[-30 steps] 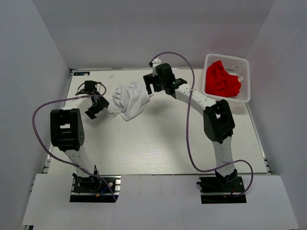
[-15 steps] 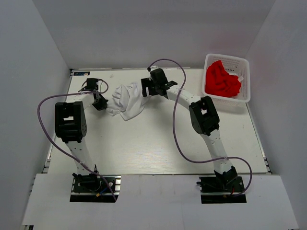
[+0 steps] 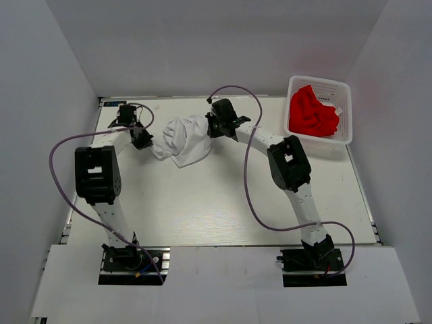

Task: Fold and stack the t-shirts

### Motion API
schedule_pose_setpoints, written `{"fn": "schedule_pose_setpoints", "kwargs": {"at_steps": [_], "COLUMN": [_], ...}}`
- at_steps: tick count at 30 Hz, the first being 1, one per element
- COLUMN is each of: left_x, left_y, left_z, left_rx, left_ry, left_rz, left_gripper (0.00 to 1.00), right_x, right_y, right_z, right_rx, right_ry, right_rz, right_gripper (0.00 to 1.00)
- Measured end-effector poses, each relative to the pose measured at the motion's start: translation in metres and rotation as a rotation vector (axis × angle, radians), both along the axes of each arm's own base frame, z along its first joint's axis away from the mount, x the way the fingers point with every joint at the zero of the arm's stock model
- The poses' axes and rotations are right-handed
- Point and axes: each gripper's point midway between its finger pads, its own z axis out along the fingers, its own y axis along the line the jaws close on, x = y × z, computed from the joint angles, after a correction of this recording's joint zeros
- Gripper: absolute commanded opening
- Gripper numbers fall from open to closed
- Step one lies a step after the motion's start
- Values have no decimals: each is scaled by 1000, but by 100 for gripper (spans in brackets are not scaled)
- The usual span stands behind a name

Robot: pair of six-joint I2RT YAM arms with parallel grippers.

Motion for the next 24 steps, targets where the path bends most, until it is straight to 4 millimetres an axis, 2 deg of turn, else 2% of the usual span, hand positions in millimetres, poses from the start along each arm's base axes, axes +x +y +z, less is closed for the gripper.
{"fn": "schedule_pose_setpoints", "kwargs": {"at_steps": [1,3,5,6,7,10,12,14,17,19,21,24], "left_x": [1,3,3,-1,-4,-31,-57,-86,-131,-160,-183,-207], "left_y": [2,6,12,15,17,28,34,42,49,51,53,53], "left_z": [11,48,102,143,162,261,312,359,407,428,448,470], "left_rx": [11,40,71,93,101,151,175,197,217,219,218,212], "left_ry": [-24,-103,-228,-322,-368,-610,-735,-851,-980,-1047,-1106,-1174], "left_rz": [1,5,20,35,41,103,147,197,259,287,308,322], "left_gripper": [0,0,0,0,0,0,0,0,0,0,0,0], "right_x": [-1,-9,-15,-18,-25,-48,-67,-89,-126,-151,-175,-199], "right_y": [-6,-21,-36,-45,-57,-95,-125,-154,-192,-211,-224,-236], "right_z": [12,47,99,125,157,241,291,330,372,388,411,437], "right_rx": [-13,-31,-25,-17,-11,21,51,75,127,159,212,276], "right_ry": [-25,-87,-187,-243,-301,-478,-592,-687,-795,-844,-901,-966], "right_rz": [-4,-15,-34,-47,-65,-138,-207,-270,-330,-341,-335,-330], "right_gripper": [0,0,0,0,0,0,0,0,0,0,0,0]}}
